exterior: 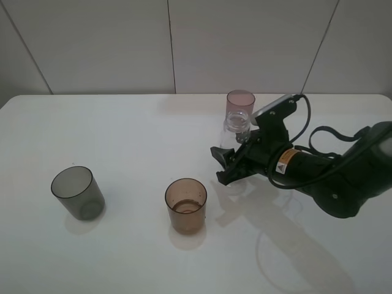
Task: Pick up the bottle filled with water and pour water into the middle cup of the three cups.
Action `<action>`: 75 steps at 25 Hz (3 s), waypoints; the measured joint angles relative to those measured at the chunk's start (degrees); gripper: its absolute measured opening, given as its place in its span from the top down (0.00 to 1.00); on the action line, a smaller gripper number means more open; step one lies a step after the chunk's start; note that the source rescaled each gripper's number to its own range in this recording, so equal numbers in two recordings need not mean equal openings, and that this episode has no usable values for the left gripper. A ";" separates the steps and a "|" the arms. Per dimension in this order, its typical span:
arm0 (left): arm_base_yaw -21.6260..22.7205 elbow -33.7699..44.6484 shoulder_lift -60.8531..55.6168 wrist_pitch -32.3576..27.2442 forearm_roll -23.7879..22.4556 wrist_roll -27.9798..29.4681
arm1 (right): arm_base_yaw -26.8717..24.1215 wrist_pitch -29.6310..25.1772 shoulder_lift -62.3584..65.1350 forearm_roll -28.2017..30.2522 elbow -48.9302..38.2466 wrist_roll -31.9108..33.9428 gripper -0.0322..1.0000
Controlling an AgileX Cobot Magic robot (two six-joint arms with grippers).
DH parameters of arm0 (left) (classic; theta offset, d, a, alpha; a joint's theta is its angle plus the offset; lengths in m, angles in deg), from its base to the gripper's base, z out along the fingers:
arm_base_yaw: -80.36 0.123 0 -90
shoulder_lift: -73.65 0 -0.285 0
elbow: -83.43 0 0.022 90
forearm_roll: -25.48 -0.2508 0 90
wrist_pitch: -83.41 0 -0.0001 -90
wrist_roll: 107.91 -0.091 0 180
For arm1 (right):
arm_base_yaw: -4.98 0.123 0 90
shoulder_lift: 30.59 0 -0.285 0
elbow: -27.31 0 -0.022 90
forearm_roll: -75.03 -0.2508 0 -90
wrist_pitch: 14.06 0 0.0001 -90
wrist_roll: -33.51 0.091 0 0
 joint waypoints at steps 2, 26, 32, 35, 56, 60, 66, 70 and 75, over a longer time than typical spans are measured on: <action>0.00 0.00 0.00 0.00 0.00 0.00 | 0.00 0.18 -0.45 0.00 0.00 0.06 0.97; 0.00 0.00 0.00 0.00 0.00 0.00 | 0.00 -3.06 1.72 0.00 0.00 0.10 0.00; 0.00 0.00 0.00 0.00 0.00 0.00 | 0.00 -5.54 10.04 0.00 -0.10 0.10 0.00; 0.00 0.00 0.00 0.00 0.00 0.00 | 0.00 -8.71 15.38 0.00 -0.21 0.23 0.00; 0.00 0.00 0.00 0.00 0.00 0.00 | -16.55 -90.15 61.60 -6.13 4.11 12.11 0.00; 0.00 0.00 0.00 0.00 0.00 0.00 | -17.49 -102.26 70.32 -2.31 10.97 12.11 0.00; 0.00 0.00 0.00 0.00 0.00 0.00 | -17.49 -108.05 83.45 -1.50 14.77 12.11 0.00; 0.00 0.00 0.00 0.00 0.00 0.00 | -17.49 -109.28 89.31 -1.38 14.84 12.11 0.00; 0.00 0.00 0.00 0.00 0.00 0.00 | -17.49 -116.07 95.84 -1.24 13.69 12.06 0.00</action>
